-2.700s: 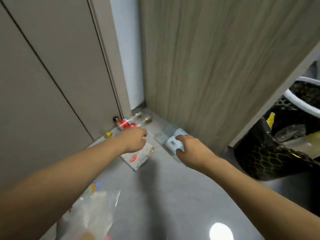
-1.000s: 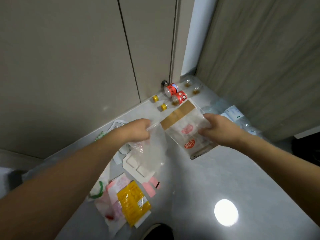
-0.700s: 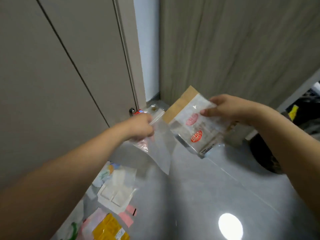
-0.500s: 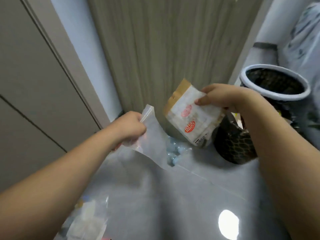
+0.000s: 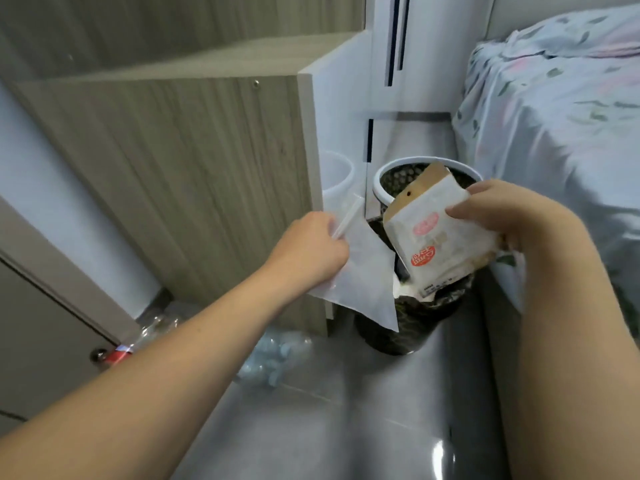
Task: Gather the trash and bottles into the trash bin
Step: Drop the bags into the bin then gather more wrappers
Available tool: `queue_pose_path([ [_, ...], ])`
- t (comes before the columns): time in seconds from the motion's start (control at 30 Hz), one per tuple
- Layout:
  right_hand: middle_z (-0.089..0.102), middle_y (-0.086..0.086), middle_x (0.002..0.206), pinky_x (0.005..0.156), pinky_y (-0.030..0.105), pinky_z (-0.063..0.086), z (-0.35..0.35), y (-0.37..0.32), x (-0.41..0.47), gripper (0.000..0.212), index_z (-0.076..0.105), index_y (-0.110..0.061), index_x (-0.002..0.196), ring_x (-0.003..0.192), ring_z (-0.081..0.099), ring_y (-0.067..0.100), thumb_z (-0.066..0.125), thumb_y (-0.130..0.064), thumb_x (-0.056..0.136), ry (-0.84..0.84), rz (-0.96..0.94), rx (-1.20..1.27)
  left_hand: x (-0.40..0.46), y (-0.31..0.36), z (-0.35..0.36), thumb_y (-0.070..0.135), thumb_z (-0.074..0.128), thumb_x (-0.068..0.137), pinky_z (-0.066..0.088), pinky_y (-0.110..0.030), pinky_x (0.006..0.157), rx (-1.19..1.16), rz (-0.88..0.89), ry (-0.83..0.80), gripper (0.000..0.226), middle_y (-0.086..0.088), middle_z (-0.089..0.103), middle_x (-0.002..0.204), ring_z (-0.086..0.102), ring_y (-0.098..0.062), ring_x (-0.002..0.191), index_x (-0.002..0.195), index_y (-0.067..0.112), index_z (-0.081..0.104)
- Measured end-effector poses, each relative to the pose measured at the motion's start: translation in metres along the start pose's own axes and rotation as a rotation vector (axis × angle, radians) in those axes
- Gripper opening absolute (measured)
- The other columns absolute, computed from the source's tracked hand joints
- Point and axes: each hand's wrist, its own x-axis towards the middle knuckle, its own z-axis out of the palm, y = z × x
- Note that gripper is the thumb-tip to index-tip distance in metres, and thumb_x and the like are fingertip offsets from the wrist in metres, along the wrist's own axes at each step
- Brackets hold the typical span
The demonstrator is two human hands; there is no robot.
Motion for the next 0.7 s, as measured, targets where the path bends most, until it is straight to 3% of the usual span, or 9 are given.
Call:
queue_pose_path([
  [0.1, 0.065, 0.013, 0.109, 0.091, 0.051, 0.051, -0.006, 0.03, 0.016, 0.035, 0.059, -0.013, 0.115, 0.095, 0.063, 0.034, 0.054, -0.022, 0.081, 0.128, 0.036, 0.103, 0.013, 0.022, 0.009, 0.018, 0.053, 0.084, 0.04, -0.029, 0.05, -0.017, 0.02, 0.04, 0.013, -0.006, 0.062, 0.071, 0.059, -0.024, 0.065, 0.075, 0.01, 0.055],
  [0.23, 0.059, 0.009, 0.117, 0.092, 0.05, 0.05, 0.006, 0.043, 0.022, 0.041, 0.052, -0.013, 0.125, 0.103, 0.059, 0.032, 0.052, -0.019, 0.085, 0.172, 0.057, 0.177, 0.031, 0.037, 0.013, 0.021, 0.044, 0.072, 0.058, -0.047, 0.062, -0.043, 0.036, 0.039, 0.024, -0.01, 0.069, 0.075, 0.068, -0.03, 0.064, 0.084, 0.007, 0.059],
  [0.37, 0.061, 0.009, 0.113, 0.095, 0.048, 0.048, 0.035, 0.051, 0.034, 0.03, 0.054, -0.011, 0.121, 0.103, 0.058, 0.029, 0.052, -0.02, 0.093, 0.106, 0.112, 0.243, 0.05, 0.04, 0.011, 0.019, 0.043, 0.075, 0.059, -0.051, 0.063, -0.027, 0.012, 0.081, 0.021, -0.009, 0.071, 0.078, 0.07, -0.028, 0.061, 0.086, 0.008, 0.057],
  [0.47, 0.051, 0.009, 0.133, 0.098, 0.047, 0.046, 0.06, 0.069, 0.048, 0.055, 0.041, -0.016, 0.139, 0.117, 0.052, 0.029, 0.057, -0.024, 0.088, 0.027, 0.152, 0.26, 0.065, 0.039, 0.015, 0.017, 0.043, 0.078, 0.059, -0.049, 0.062, -0.018, 0.0, 0.091, 0.02, -0.007, 0.071, 0.078, 0.07, -0.024, 0.055, 0.089, 0.008, 0.057],
  [0.5, 0.051, 0.01, 0.128, 0.094, 0.043, 0.047, 0.065, 0.076, 0.053, 0.05, 0.045, -0.017, 0.135, 0.115, 0.051, 0.028, 0.058, -0.023, 0.087, 0.032, 0.159, 0.26, 0.07, 0.039, 0.019, 0.018, 0.043, 0.077, 0.059, -0.049, 0.06, -0.009, 0.001, 0.09, 0.021, -0.008, 0.071, 0.079, 0.07, -0.024, 0.055, 0.089, 0.007, 0.057],
  [0.53, 0.053, 0.009, 0.111, 0.082, 0.037, 0.048, 0.068, 0.081, 0.058, 0.029, 0.054, -0.022, 0.114, 0.103, 0.053, 0.025, 0.057, -0.022, 0.086, 0.046, 0.171, 0.252, 0.076, 0.039, 0.024, 0.019, 0.043, 0.076, 0.059, -0.048, 0.06, -0.002, 0.005, 0.089, 0.023, -0.008, 0.071, 0.08, 0.07, -0.025, 0.057, 0.088, 0.007, 0.057],
  [0.57, 0.046, 0.003, 0.088, 0.066, 0.031, 0.041, 0.068, 0.084, 0.06, 0.01, 0.05, -0.029, 0.085, 0.083, 0.049, 0.02, 0.055, -0.02, 0.085, 0.074, 0.177, 0.229, 0.082, 0.04, 0.029, 0.022, 0.042, 0.073, 0.059, -0.048, 0.062, 0.009, 0.009, 0.085, 0.024, -0.008, 0.07, 0.079, 0.07, -0.027, 0.06, 0.087, 0.008, 0.056],
  [0.63, 0.022, -0.007, 0.07, 0.051, 0.027, 0.022, 0.067, 0.089, 0.071, 0.041, 0.021, -0.032, 0.065, 0.06, 0.026, 0.011, 0.052, -0.015, 0.086, 0.107, 0.149, 0.243, 0.096, 0.04, 0.046, 0.023, 0.043, 0.069, 0.057, -0.042, 0.061, 0.056, 0.02, 0.072, 0.018, -0.006, 0.067, 0.078, 0.066, -0.028, 0.065, 0.079, 0.011, 0.052],
  [0.7, 0.017, -0.01, 0.068, 0.049, 0.026, 0.017, 0.063, 0.088, 0.072, 0.044, 0.017, -0.032, 0.064, 0.057, 0.019, 0.009, 0.05, -0.011, 0.087, 0.123, 0.122, 0.25, 0.108, 0.042, 0.068, 0.017, 0.048, 0.075, 0.045, -0.033, 0.053, 0.127, 0.014, 0.051, 0.005, -0.004, 0.057, 0.075, 0.057, -0.024, 0.066, 0.074, 0.013, 0.046],
])
